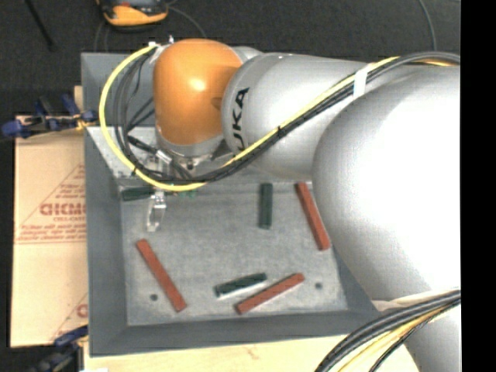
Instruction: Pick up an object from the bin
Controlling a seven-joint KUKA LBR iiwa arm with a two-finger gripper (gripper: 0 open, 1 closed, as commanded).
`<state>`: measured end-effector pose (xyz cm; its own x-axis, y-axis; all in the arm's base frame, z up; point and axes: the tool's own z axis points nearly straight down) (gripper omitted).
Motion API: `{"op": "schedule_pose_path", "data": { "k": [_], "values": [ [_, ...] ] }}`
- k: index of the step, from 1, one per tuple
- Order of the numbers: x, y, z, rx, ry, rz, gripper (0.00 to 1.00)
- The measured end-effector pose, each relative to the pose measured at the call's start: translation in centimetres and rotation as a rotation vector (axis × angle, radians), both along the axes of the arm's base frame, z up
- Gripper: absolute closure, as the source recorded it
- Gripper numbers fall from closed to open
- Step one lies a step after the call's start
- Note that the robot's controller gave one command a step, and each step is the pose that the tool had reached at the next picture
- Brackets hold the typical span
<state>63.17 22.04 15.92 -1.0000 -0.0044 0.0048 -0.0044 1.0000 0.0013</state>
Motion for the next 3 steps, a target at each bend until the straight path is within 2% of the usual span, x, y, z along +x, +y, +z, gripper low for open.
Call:
{"op": "schedule_pose_path", "data": {
  "k": [1,2,3],
  "values": [
    [0.1,0.0,0.2,0.001,-0.003,-0.001,0.00],
    [-0.8,-5.9,-0.2,-0.001,-0.009,0.052,0.00],
    [0.4,-4.5,-5.3,-0.003,-0.019,0.089,0.00]
  ]
}}
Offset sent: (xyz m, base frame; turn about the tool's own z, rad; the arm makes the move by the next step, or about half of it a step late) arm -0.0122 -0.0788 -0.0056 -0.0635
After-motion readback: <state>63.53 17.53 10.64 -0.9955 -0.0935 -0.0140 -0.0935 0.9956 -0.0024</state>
